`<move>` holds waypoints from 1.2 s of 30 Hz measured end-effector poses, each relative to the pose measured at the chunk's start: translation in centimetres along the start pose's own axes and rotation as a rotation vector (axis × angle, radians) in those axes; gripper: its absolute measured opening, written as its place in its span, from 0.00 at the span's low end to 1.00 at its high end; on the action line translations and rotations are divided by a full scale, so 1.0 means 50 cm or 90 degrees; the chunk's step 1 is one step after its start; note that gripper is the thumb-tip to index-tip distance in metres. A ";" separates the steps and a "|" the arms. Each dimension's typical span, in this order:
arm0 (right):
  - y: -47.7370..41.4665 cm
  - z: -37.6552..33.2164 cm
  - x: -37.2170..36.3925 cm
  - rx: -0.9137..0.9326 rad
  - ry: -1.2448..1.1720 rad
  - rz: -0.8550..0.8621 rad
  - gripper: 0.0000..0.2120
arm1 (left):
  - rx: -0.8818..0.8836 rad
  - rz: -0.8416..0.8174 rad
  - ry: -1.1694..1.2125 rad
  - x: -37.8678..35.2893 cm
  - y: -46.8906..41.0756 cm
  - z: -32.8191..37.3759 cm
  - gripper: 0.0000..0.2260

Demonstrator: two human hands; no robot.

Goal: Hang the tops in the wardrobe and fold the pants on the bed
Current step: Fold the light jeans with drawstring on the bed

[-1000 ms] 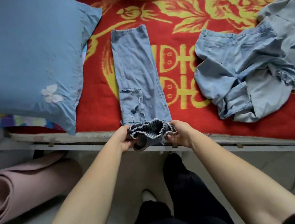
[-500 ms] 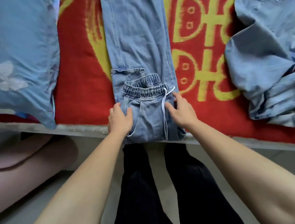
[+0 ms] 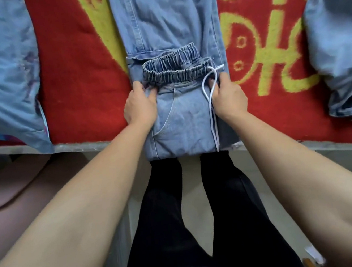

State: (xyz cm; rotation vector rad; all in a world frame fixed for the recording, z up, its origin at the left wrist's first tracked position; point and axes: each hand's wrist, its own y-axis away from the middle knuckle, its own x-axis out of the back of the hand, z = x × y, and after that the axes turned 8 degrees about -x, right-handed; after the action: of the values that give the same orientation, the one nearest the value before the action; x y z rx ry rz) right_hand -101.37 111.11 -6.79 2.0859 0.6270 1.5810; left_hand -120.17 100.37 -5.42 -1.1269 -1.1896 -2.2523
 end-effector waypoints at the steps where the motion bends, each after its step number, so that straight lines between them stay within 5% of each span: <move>1: 0.003 -0.001 0.000 -0.001 -0.007 0.009 0.14 | 0.001 0.019 0.003 0.004 0.008 0.005 0.15; 4: 0.048 0.002 0.012 0.041 -0.078 0.072 0.21 | -0.104 0.146 -0.051 0.020 0.058 0.010 0.17; 7: 0.103 0.034 0.028 0.180 -0.042 0.182 0.27 | -0.331 0.233 -0.091 0.028 0.118 -0.007 0.16; 10: 0.142 0.083 0.030 0.366 0.047 0.208 0.31 | -0.518 0.059 -0.172 0.007 0.171 -0.042 0.29; 13: 0.165 0.120 0.008 0.491 0.274 0.064 0.49 | -0.527 -0.140 -0.420 -0.015 0.181 -0.077 0.53; 15: 0.162 0.127 -0.007 0.488 0.419 -0.033 0.57 | -0.508 -0.151 -0.473 -0.025 0.174 -0.084 0.53; 22: 0.172 0.113 0.019 0.450 0.376 -0.029 0.39 | -0.488 -0.148 -0.381 -0.026 0.210 -0.074 0.40; 28: 0.183 0.072 0.109 0.432 0.385 -0.131 0.30 | -0.396 -0.179 -0.202 0.042 0.244 -0.023 0.28; 33: 0.190 0.005 0.208 0.400 0.365 -0.204 0.09 | -0.325 -0.315 -0.219 0.150 0.230 0.038 0.18; 36: 0.185 -0.030 0.267 0.340 0.383 -0.330 0.11 | -0.286 -0.454 -0.113 0.204 0.216 0.064 0.10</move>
State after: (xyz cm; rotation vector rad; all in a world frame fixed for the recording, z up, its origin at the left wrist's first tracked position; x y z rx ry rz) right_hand -98.79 111.82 9.31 1.5123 1.7990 1.8325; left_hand -118.29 97.20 9.32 -1.2063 -1.3474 -3.1360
